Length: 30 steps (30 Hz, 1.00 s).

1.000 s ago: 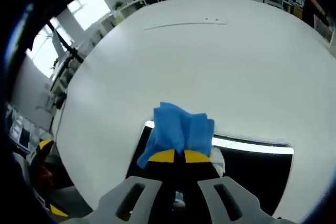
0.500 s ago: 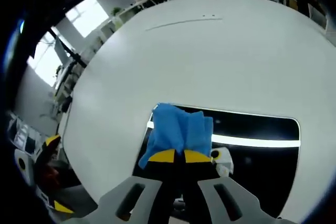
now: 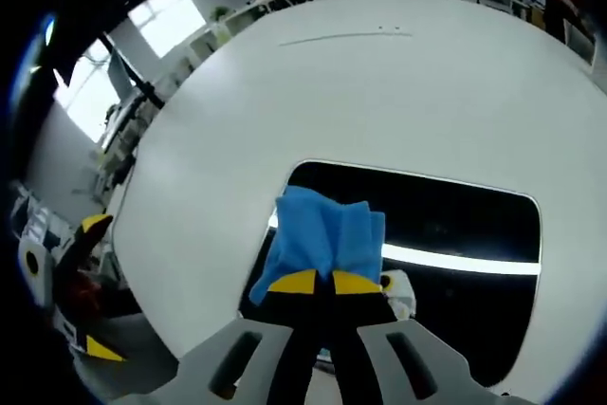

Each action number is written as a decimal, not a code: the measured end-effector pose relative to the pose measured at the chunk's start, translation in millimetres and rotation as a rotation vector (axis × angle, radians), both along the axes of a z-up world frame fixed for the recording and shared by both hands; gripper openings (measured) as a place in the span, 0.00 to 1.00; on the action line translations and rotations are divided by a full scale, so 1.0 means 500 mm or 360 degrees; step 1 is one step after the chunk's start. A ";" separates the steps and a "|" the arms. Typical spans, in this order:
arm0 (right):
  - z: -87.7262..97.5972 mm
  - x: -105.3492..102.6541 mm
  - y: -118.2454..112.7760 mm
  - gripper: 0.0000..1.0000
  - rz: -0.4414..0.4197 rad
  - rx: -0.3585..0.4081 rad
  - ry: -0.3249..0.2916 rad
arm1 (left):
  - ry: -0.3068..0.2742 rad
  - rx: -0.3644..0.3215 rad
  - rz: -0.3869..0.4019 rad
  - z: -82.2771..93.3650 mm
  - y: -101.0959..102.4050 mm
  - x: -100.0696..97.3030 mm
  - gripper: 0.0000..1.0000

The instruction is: Wipe the mirror surface with the cleaning cloth until all visible marks leave the cleaned area.

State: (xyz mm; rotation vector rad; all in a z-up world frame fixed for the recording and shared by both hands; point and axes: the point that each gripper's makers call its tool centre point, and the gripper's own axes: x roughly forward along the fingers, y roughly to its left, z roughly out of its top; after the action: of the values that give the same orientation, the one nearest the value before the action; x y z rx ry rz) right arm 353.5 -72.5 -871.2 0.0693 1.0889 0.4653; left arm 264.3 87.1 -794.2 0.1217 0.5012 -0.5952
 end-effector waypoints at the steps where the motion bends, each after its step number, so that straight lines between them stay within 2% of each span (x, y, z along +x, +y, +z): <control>1: -0.001 -0.002 0.000 0.00 0.0002 0.0001 0.0003 | -0.0001 -0.0001 0.0000 0.000 0.000 0.000 0.99; 30: 0.007 -0.099 0.001 0.00 -0.0007 0.0112 0.0059 | 0.0003 0.0007 -0.0021 -0.001 -0.006 0.000 0.99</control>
State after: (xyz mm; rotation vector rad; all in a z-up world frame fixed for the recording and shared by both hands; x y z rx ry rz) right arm 304.0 -72.2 -867.5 0.1426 1.1086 0.5002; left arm 264.3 84.4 -794.6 0.1285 0.5040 -0.6074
